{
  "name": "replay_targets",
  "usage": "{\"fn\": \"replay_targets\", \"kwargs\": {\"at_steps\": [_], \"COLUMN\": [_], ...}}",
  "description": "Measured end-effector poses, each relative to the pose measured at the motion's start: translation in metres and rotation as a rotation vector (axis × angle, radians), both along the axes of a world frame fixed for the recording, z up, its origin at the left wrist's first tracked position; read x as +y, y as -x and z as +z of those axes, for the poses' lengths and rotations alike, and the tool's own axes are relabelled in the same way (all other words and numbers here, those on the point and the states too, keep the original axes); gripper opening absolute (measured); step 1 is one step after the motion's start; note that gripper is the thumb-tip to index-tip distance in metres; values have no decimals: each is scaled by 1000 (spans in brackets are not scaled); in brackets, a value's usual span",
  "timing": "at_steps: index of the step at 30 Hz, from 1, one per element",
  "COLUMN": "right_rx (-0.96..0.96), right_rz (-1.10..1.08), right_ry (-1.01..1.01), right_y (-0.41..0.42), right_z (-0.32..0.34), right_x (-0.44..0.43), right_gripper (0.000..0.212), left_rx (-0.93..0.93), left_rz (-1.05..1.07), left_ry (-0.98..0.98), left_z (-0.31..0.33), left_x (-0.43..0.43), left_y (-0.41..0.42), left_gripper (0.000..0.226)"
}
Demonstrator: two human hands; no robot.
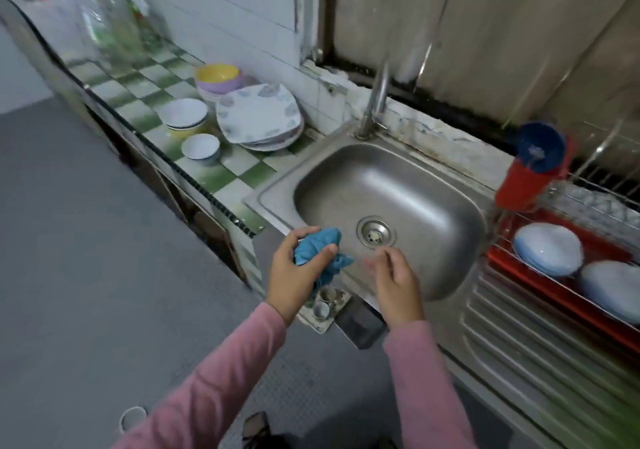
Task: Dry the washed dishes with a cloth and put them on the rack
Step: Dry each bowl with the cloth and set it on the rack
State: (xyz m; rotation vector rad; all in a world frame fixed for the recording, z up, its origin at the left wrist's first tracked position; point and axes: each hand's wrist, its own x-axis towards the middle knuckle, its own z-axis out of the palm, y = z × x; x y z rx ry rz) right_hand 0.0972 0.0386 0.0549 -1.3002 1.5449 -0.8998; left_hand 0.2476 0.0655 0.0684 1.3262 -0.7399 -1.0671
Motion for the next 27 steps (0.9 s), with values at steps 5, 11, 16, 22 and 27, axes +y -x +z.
{"fn": "replay_targets", "kwargs": {"at_steps": [5,11,16,22,27], "right_rx": [-16,14,9,19,55], "right_rz": [130,269,365,345,258], "right_ry": [11,-4,-100,-145,-231], "right_y": [-111,-212,-290,-381,-438], "right_z": [7,3,-13,-34,-56], "right_x": [-4,-31,-72,-163,-249], "right_gripper": [13,10,12,13,25], "left_rx": [-22,8,25,-21,-29], "left_rz": [145,309,402,394,349], "left_ry": [20,37,9,-14,-73], "left_z": [3,0,-13,-19,-25], "left_x": [10,13,-8,-85,-165], "left_y": [-115,-215,-286,-375,-433], "left_gripper": [32,31,30,32,35]}}
